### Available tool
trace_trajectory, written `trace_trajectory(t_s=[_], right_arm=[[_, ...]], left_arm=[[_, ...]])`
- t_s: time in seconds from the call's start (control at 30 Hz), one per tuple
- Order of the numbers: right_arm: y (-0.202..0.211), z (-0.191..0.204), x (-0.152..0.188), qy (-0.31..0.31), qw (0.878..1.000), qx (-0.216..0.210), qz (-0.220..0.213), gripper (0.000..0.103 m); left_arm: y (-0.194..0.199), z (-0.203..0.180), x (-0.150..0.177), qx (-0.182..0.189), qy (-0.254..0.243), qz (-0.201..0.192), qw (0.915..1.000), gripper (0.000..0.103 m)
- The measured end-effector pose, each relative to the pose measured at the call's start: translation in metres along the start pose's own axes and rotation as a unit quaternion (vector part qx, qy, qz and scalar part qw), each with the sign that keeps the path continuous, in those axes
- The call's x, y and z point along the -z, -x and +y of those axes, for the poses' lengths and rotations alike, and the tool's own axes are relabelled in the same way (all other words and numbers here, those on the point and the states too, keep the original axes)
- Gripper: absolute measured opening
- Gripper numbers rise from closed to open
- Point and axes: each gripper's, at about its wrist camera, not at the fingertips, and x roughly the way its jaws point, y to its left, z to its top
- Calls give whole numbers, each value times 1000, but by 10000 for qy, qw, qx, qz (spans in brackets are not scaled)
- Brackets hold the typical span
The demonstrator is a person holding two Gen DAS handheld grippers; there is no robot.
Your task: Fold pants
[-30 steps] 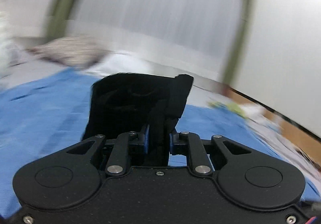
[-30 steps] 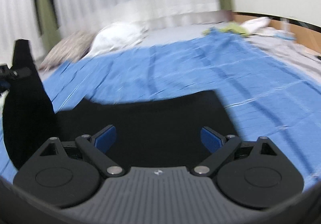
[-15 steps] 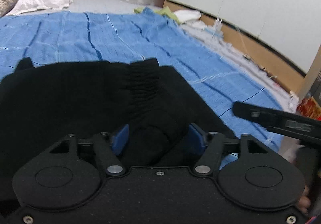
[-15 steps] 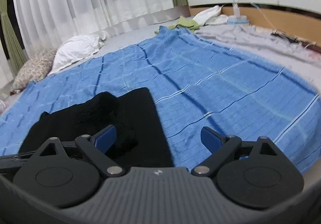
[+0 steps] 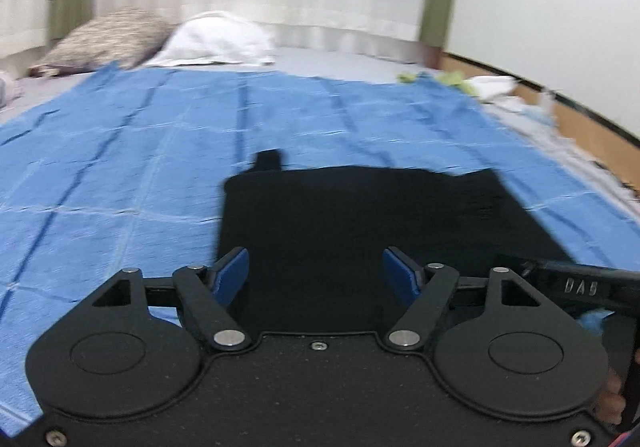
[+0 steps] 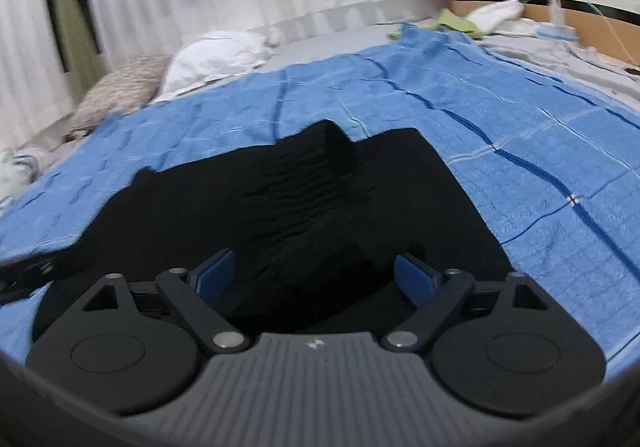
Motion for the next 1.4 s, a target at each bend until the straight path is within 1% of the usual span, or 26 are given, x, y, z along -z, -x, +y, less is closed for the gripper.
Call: trace_trajectory(t_s=[0.03,0.07,0.13,0.17,0.2,0.23,0.3,0.37,0.43,0.47,0.5,0.57,0.6,0.63,0.73,0.8,0.87,0.97,1.03,1.07,1.13,1.2,1.23,1.27,1.33,1.4], right_arm=[[-5,1,3,-75,9996,247,-90,92],[-9,2,6,-110,9991,386,-127,89],[-10,5,9,-73,9987,462,-214,82],[-10,7,8,-7,9987,463,-191,80],[-11,8,6,-13,9991,396,-157,75],[-12,5,4,-119,9994,289,-136,73],[-15,-4,-2,-476,9987,97,-138,67],[-16,-13,-5,-830,9963,15,-220,62],[-19,-13,-6,-874,9956,148,-310,50],[-18,-11,-5,-813,9955,304,-372,36],[-13,-8,-4,-732,9951,443,-499,32],[0,-4,-1,-553,9932,642,-801,30],[8,-2,2,-437,9908,825,-978,29],[13,-1,4,-363,9888,980,-1063,29],[19,-10,12,-309,9853,1328,-1033,30],[16,-19,15,-324,9855,1417,-880,33],[18,-27,16,-421,9859,1374,-859,34],[19,-25,16,-308,9832,1505,-985,33],[22,-23,20,-293,9769,1749,-1189,32],[22,-23,21,-258,9752,1840,-1203,32],[15,-27,20,-198,9772,1866,-997,35],[15,-30,18,-134,9801,1770,-893,41],[15,-29,17,-65,9808,1752,-860,41],[16,-30,17,-40,9816,1715,-841,41],[15,-30,16,-21,9828,1667,-796,38],[14,-31,15,-28,9840,1601,-785,36]], left_arm=[[-5,4,4,-65,42,20,10000,71],[-7,7,7,-106,84,62,9999,65],[-15,12,13,-182,142,190,9996,54],[-20,12,17,-225,142,287,9992,52],[-23,14,21,-247,143,351,9990,52],[-30,13,24,-247,148,332,9990,53],[-34,11,26,-277,108,272,9992,53],[-35,7,27,-276,79,264,9992,53],[-36,7,27,-224,95,273,9993,53],[-37,6,25,-192,116,287,9993,53],[-36,6,24,-151,143,295,9993,53],[-30,4,21,-82,150,234,9996,53],[-26,3,21,-52,129,201,9997,54],[-25,2,21,-24,104,185,9998,54],[-24,0,24,24,46,229,9997,54],[-26,-1,27,63,36,318,9995,54],[-27,-2,31,109,49,378,9992,54],[-23,-2,30,130,51,360,9993,54],[-20,-2,24,132,39,273,9995,54],[-19,-1,20,118,20,216,9997,54],[-20,-1,10,126,-26,102,9999,52],[-25,-2,-4,176,-94,17,9998,45],[-28,-3,-13,216,-116,-20,9997,39],[-31,-5,-19,260,-139,-60,9995,36],[-41,-9,-34,347,-185,-162,9991,34],[-57,-15,-48,430,-203,-100,9988,33]])
